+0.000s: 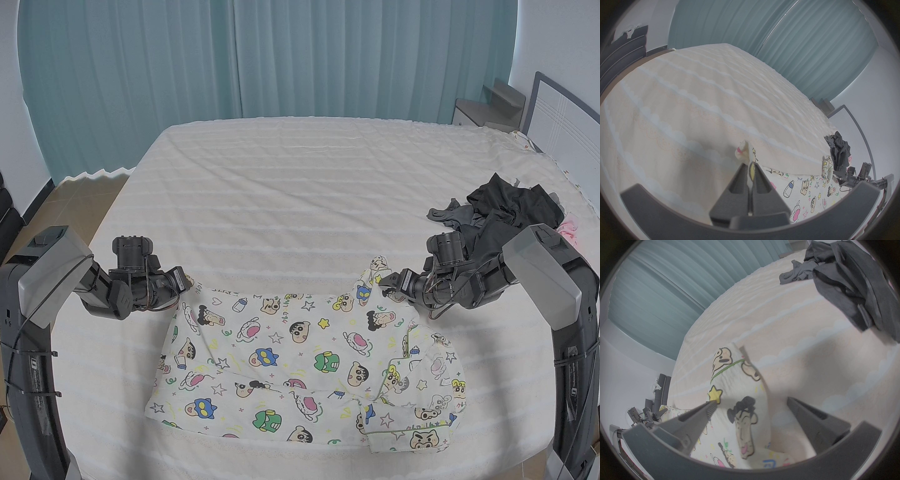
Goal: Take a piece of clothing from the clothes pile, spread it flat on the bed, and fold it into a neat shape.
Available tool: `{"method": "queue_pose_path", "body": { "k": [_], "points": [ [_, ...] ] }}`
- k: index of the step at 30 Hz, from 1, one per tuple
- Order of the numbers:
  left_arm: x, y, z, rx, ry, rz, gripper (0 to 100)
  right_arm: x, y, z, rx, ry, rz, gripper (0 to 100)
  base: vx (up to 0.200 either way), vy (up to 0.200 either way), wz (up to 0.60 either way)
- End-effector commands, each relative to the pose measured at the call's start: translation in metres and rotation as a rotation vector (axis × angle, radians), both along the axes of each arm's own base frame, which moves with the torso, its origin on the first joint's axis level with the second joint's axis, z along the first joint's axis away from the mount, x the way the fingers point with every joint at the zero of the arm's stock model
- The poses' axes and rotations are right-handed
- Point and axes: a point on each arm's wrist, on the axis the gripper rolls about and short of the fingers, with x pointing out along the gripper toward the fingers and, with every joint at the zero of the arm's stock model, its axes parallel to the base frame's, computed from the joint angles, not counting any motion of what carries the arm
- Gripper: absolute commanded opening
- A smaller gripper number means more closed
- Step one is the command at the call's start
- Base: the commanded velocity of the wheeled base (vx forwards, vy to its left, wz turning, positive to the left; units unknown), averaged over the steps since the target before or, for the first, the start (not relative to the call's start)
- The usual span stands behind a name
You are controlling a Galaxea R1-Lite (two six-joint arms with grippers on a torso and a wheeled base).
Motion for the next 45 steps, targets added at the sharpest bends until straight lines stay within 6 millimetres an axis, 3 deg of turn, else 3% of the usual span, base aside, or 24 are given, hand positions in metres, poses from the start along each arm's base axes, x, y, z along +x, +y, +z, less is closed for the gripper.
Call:
{"method": "queue_pose_path", "body": {
  "k": [1, 12, 19, 31, 40, 41, 45],
  "points": [
    [0.000, 0.001, 0.001, -0.001, -0.002, 0.004, 0, 0.000, 0.009, -0.003, 0.017, 0.007, 0.010, 0, 0.000, 0.000, 0.00],
    [-0.002, 0.003, -0.002, 0.024, 0.014, 0.042, 0, 0.000, 0.005, 0.001, 0.037, -0.004, -0.020, 0, 0.000, 0.000, 0.00],
    [-0.001, 0.005, 0.002, 0.057, 0.001, 0.096, 0, -0.008, -0.008, 0.018, 0.103, -0.124, -0.058, 0, 0.000, 0.000, 0.00],
    [-0.013, 0.004, 0.025, 0.073, -0.035, 0.125, 0, -0.029, -0.029, 0.040, 0.174, -0.209, -0.017, 0, 0.000, 0.000, 0.00],
    [-0.018, 0.003, 0.027, 0.071, -0.027, 0.119, 0, -0.035, -0.030, 0.031, 0.189, -0.181, 0.035, 0, 0.000, 0.000, 0.00],
    [-0.018, 0.003, 0.026, 0.071, -0.026, 0.119, 0, -0.034, -0.028, 0.020, 0.180, -0.156, 0.041, 100, 0.000, 0.000, 0.00],
    [-0.018, 0.003, 0.024, 0.072, -0.023, 0.117, 0, -0.031, -0.026, 0.009, 0.157, -0.146, 0.059, 100, 0.000, 0.000, 0.00]
  ]
}}
